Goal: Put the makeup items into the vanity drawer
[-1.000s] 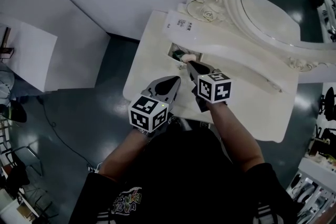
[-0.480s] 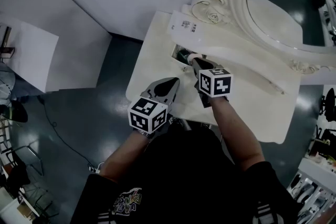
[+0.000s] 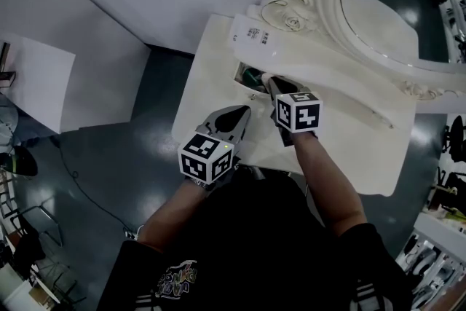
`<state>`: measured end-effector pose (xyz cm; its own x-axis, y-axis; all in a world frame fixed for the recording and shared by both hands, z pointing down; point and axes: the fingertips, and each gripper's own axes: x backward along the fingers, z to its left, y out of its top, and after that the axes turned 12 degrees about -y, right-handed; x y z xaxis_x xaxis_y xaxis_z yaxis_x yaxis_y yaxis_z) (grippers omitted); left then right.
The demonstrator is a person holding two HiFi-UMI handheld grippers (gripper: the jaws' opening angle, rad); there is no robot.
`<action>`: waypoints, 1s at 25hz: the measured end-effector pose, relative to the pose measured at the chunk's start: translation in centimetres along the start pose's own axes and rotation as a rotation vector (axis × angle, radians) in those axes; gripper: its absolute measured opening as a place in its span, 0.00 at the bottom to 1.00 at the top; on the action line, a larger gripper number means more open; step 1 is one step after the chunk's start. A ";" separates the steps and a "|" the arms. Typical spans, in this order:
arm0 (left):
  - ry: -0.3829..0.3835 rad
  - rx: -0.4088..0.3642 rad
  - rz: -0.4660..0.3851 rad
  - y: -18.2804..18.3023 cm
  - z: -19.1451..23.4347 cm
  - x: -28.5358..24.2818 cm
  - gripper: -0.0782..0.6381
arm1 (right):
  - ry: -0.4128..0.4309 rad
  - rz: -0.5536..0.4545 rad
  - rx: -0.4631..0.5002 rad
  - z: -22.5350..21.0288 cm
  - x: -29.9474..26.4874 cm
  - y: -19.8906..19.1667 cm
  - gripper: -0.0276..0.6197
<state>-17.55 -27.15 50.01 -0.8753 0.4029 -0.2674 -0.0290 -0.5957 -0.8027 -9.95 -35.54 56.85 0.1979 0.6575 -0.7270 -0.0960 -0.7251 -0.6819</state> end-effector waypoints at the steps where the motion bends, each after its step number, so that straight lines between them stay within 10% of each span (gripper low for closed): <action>1: -0.002 -0.001 0.001 0.0 0.0 -0.1 0.11 | 0.000 -0.001 0.000 0.0 0.0 0.0 0.10; 25: -0.114 -0.079 0.035 -1.0 -6.2 -2.5 0.11 | -0.028 -0.199 -0.115 -3.5 9.8 -0.9 0.09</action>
<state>-12.37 -23.27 48.15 -0.9242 0.2989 -0.2376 0.0369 -0.5494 -0.8347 -4.48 -29.23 50.63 0.1749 0.7940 -0.5823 0.0543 -0.5983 -0.7995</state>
